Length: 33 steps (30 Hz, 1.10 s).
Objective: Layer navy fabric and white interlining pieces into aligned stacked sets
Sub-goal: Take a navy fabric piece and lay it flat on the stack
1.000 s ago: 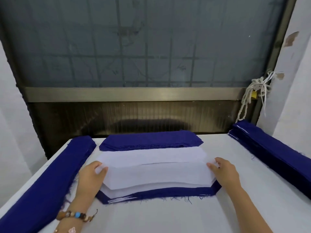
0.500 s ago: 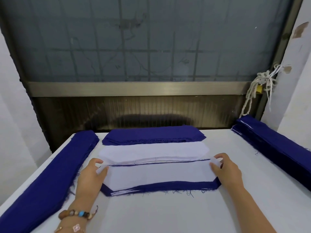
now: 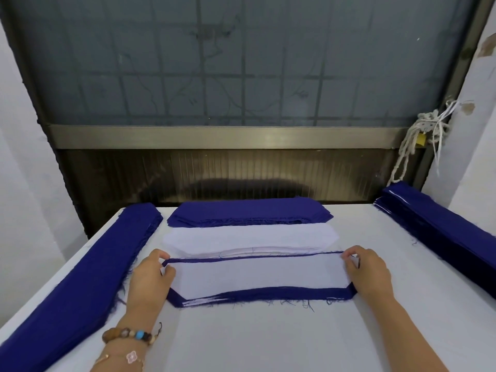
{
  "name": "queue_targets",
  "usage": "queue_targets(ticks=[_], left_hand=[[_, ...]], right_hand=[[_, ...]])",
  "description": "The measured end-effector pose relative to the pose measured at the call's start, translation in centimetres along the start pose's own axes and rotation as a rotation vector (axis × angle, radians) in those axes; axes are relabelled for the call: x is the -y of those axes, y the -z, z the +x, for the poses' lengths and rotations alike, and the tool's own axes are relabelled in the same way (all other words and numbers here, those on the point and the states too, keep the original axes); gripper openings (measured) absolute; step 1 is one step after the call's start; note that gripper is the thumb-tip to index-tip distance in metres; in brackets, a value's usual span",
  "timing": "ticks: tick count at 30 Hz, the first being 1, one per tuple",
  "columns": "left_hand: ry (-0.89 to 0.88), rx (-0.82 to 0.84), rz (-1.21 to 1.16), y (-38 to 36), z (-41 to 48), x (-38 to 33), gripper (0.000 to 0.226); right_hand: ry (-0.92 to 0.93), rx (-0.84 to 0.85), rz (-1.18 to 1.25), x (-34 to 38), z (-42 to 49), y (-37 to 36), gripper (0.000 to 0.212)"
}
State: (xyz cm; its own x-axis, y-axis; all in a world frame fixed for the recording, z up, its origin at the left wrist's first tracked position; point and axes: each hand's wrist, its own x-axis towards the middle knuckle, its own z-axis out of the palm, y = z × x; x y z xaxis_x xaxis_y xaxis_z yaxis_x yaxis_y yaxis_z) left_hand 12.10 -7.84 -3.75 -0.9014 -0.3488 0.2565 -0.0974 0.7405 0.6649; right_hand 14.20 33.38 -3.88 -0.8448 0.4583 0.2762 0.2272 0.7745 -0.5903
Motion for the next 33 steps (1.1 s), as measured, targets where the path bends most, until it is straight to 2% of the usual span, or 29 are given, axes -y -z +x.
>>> queue_targets(ticks=[5,9,11,14,16,19,22,25,33], left_hand=[[0.003,-0.016,0.015,-0.1,0.3,0.2,0.011],[0.002,-0.032,0.045,-0.1,0.4,0.4,0.016],[-0.065,-0.12,0.075,0.1,0.4,0.3,0.02],[-0.245,-0.213,0.032,0.4,-0.1,-0.5,0.023],[-0.372,-0.136,-0.078,0.2,-0.4,-0.9,0.025],[-0.468,0.055,-0.154,-0.2,-0.6,-0.7,0.031],[-0.433,0.151,-0.209,-0.4,-0.6,-0.2,0.044],[-0.382,0.135,-0.233,-0.5,-0.3,-0.1,0.053],[-0.313,0.128,-0.131,-0.7,0.3,-0.7,0.056]], right_hand=[[-0.004,-0.014,0.014,-0.4,0.3,-0.3,0.018],[-0.012,-0.055,0.047,-0.6,0.4,-0.5,0.012],[-0.022,-0.118,0.026,-0.6,0.5,-0.4,0.01],[0.068,-0.154,0.081,-0.1,0.4,-0.2,0.022],[0.198,-0.134,0.155,0.3,0.1,-0.2,0.032],[0.346,-0.005,0.211,0.5,-0.3,-0.4,0.041],[0.336,0.118,0.261,0.3,-0.4,-0.7,0.045],[0.324,0.118,0.214,0.2,-0.3,-0.8,0.049],[0.305,0.109,0.07,1.3,0.8,-0.8,0.05]])
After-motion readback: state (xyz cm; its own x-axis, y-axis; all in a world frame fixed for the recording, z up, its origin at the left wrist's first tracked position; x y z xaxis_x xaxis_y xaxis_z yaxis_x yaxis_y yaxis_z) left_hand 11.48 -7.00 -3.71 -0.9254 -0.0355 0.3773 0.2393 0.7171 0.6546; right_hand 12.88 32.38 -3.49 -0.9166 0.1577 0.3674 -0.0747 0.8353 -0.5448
